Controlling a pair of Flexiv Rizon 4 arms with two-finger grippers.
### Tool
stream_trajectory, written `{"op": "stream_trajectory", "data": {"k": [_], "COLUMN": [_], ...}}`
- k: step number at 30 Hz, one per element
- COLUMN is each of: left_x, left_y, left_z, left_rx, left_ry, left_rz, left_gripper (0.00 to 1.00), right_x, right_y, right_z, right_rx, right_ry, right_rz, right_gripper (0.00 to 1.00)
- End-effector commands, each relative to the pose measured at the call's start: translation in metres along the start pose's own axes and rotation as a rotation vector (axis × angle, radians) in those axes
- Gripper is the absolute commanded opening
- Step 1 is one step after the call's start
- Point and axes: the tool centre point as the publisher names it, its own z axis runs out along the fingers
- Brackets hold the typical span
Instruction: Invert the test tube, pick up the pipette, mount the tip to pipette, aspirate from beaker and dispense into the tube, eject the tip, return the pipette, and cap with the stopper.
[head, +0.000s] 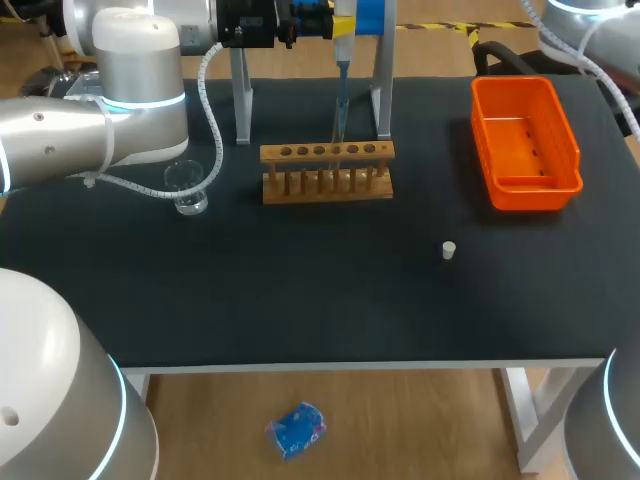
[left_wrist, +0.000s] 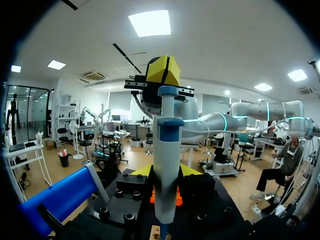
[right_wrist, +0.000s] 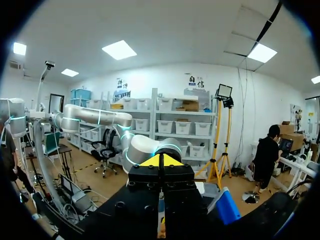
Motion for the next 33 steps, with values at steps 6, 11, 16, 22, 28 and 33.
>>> {"op": "stream_trajectory", "data": {"k": [6, 11, 16, 22, 28, 33], "left_x": [0.001, 0.001, 0.001, 0.001, 0.001, 0.001], "left_y": [-0.001, -0.001, -0.001, -0.001, -0.001, -0.001], "left_z": [0.000, 0.000, 0.000, 0.000, 0.000, 0.000], "left_rx": [0.000, 0.000, 0.000, 0.000, 0.000, 0.000], "left_ry": [-0.002, -0.002, -0.002, -0.002, -0.002, -0.002], "left_rz": [-0.001, -0.001, -0.001, -0.001, -0.001, -0.001], "left_gripper": [0.00, 0.00, 0.00, 0.00, 0.00, 0.00], "right_x": [-0.007, -0.005, -0.004, -0.005, -0.006, -0.006], "right_y": [-0.006, -0.012, -0.016, -0.016, -0.018, -0.020], "right_z": [0.009, 0.015, 0.019, 0.022, 0.023, 0.024], "right_rx": [0.003, -0.007, -0.018, -0.027, -0.036, -0.033], "right_ry": [0.024, 0.038, 0.045, 0.056, 0.064, 0.068], "right_rz": [0.020, 0.035, 0.045, 0.050, 0.070, 0.080], "right_gripper": [0.00, 0.00, 0.00, 0.00, 0.00, 0.00]}}
